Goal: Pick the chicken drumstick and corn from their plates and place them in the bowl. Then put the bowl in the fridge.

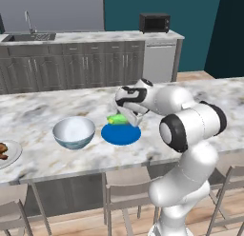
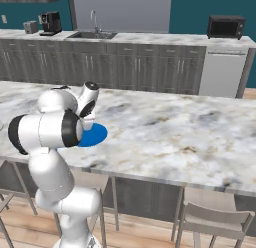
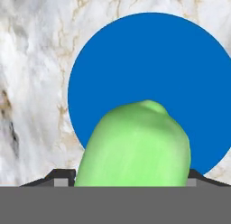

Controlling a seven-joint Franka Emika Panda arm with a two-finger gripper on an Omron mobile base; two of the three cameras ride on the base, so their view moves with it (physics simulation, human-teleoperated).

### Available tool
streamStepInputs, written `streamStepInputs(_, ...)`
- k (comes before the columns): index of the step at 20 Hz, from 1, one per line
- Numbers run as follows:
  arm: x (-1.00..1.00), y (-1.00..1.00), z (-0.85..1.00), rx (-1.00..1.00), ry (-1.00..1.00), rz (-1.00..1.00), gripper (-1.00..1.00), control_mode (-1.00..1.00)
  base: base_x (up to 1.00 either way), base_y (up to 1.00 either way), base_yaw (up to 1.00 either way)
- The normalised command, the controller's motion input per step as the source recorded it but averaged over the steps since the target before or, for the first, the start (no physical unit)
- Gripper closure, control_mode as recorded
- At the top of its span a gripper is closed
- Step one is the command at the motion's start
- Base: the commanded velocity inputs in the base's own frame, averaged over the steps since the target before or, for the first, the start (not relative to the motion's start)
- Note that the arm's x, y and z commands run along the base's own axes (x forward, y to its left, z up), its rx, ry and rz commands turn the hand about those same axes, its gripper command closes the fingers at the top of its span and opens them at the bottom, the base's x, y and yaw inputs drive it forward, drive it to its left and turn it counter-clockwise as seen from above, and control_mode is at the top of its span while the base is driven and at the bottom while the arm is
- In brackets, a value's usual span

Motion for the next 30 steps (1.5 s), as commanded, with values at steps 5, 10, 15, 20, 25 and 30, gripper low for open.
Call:
streamStepInputs(5,-0.26,0.38,0.55,0.03,-0.08,0.13,1.0,-1.0,0.0,0.0,0.0)
streamStepInputs(10,-0.13,0.39,0.58,0.0,0.0,0.1,1.0,-1.0,0.0,0.0,0.0)
streamStepInputs(15,-0.1,0.43,0.46,0.0,0.01,0.07,1.0,-1.0,0.0,0.0,0.0)
streamStepInputs(20,-0.01,0.47,0.17,-0.01,0.08,0.02,1.0,-1.0,0.0,0.0,0.0)
streamStepInputs(25,0.11,0.47,-0.06,-0.1,0.03,0.0,1.0,-1.0,0.0,0.0,0.0)
streamStepInputs(30,0.1,0.47,-0.17,-0.18,0.04,0.0,1.0,-1.0,0.0,0.0,0.0)
